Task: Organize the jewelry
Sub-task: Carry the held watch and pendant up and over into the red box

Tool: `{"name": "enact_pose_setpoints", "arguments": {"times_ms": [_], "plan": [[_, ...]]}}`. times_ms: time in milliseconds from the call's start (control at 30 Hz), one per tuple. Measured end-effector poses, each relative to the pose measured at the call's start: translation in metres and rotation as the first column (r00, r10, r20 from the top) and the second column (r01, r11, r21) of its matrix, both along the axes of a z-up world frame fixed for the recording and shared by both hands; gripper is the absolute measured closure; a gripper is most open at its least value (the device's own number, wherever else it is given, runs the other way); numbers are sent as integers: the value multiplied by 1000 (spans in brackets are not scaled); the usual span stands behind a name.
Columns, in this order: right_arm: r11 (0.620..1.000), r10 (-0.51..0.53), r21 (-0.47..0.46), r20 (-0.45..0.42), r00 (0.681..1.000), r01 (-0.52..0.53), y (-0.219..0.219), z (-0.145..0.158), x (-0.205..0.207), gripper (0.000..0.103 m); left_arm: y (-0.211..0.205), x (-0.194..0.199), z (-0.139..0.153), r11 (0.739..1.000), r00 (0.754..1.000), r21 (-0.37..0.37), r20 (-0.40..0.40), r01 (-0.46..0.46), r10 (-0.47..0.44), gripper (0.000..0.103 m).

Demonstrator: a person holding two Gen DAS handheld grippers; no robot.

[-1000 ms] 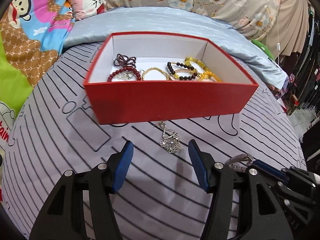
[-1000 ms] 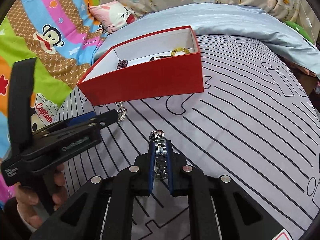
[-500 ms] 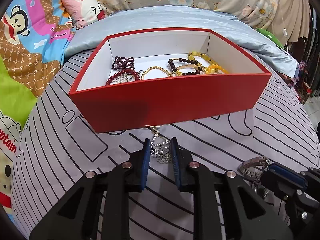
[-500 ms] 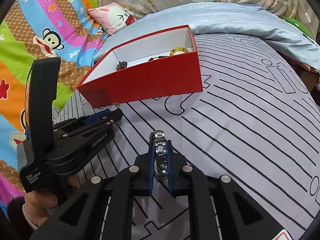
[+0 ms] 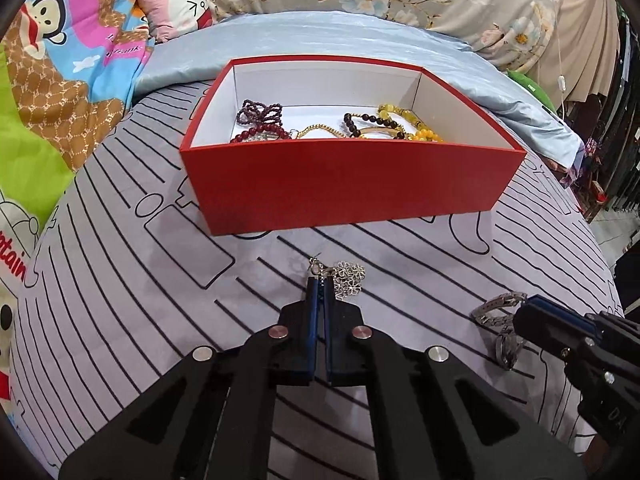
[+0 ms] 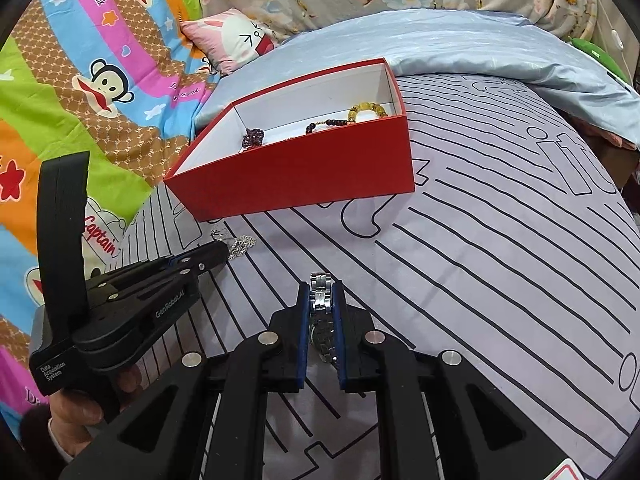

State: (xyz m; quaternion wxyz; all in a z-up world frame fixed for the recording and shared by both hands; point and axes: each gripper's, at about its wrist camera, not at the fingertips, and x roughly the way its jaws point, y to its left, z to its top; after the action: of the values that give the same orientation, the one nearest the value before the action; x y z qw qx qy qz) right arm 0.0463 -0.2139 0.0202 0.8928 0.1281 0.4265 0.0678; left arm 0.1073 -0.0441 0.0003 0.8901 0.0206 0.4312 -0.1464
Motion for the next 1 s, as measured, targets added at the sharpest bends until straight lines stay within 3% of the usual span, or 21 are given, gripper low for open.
{"name": "enact_pose_setpoints", "arguments": {"times_ms": [500,1000], "plan": [[1000,0,0,47,999,0,2,19,-5,93,18,-18,31,997,1000,-80,25,-4,6,101],[1000,27,-4,197,980,-26,-5,90,14,93,22,-6,97,992,994,-124,106,32,-19,101]]}}
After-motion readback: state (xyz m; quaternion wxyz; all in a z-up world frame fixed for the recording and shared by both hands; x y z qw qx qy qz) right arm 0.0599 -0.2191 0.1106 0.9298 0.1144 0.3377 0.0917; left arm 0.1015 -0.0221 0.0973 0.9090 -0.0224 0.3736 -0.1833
